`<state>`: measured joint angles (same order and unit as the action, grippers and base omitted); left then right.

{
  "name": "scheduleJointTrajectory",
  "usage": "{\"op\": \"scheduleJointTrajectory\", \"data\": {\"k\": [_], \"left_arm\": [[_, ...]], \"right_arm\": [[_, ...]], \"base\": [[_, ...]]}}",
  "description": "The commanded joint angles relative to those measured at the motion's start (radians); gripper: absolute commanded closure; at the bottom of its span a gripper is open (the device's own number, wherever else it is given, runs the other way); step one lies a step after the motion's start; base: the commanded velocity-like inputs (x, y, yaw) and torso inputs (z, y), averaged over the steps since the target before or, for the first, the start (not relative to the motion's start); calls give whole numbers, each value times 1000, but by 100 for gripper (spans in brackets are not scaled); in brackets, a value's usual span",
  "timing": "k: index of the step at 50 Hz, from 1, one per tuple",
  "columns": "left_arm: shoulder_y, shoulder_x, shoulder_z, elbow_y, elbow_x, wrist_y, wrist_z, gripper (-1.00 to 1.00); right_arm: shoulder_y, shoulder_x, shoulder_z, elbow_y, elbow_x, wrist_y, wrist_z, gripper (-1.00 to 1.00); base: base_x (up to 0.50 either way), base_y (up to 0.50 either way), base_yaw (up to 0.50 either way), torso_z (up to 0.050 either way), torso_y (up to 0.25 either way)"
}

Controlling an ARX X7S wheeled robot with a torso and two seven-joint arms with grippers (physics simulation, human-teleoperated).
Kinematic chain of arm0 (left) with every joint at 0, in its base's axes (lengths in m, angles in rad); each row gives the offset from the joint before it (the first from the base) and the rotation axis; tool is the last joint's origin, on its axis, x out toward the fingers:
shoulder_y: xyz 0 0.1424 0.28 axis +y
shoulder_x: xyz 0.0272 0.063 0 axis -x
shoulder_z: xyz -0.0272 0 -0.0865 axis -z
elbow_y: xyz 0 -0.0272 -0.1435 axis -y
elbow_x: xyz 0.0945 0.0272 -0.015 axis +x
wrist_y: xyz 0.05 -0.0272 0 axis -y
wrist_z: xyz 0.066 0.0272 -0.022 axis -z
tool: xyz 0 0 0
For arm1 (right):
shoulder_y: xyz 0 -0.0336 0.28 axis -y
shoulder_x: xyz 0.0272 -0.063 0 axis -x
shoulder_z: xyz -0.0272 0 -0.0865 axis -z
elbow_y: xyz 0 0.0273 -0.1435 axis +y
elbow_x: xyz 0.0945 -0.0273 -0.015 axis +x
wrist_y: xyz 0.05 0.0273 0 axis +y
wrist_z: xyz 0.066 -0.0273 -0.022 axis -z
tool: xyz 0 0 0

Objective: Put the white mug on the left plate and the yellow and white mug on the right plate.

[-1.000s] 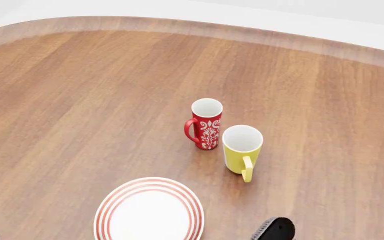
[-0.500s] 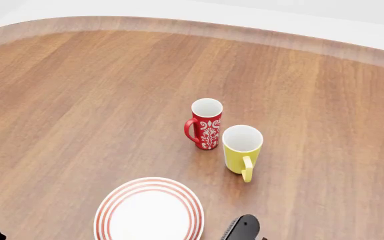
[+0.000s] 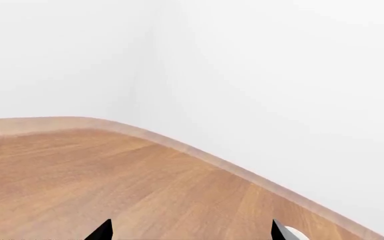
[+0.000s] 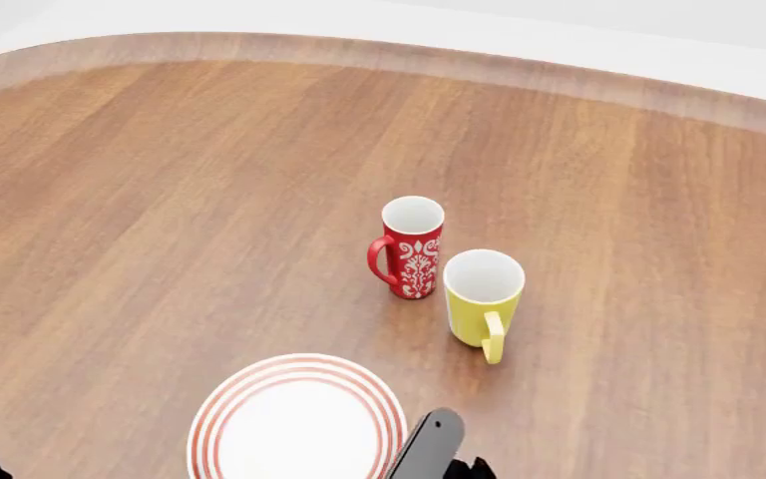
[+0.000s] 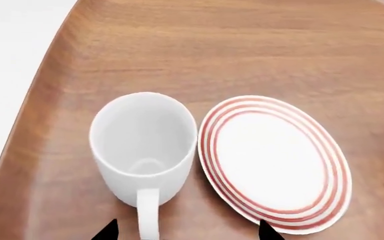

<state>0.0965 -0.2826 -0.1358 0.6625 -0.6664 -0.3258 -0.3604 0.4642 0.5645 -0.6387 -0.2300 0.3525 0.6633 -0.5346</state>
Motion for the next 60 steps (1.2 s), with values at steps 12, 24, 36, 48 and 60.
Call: {"op": "scheduleJointTrajectory", "data": {"k": [12,24,36,48,60], "left_arm": [[17,-12,2,26,-13,4,-11,-100],[26,-22,-16,39,-39,6,-20,-100],[13,-20,-2,26,-32,7,-25,-100],[15,-22,3,27,-32,13,-29,-100],[19,-27,1,29,-38,16,-33,-100]], "right_arm": [[41,-52,-82,138,-37,-62,-69,-100],[70,-101,-109,275,-54,-108,-99,-100],[69,-115,-143,325,-70,-139,-124,-100],[90,-134,-168,354,-81,-146,-143,-100],[104,-163,-194,420,-95,-182,-164,-100]], "base": [[0,0,0,0,0],[0,0,0,0,0],[0,0,0,0,0],[0,0,0,0,0],[0,0,0,0,0]]}}
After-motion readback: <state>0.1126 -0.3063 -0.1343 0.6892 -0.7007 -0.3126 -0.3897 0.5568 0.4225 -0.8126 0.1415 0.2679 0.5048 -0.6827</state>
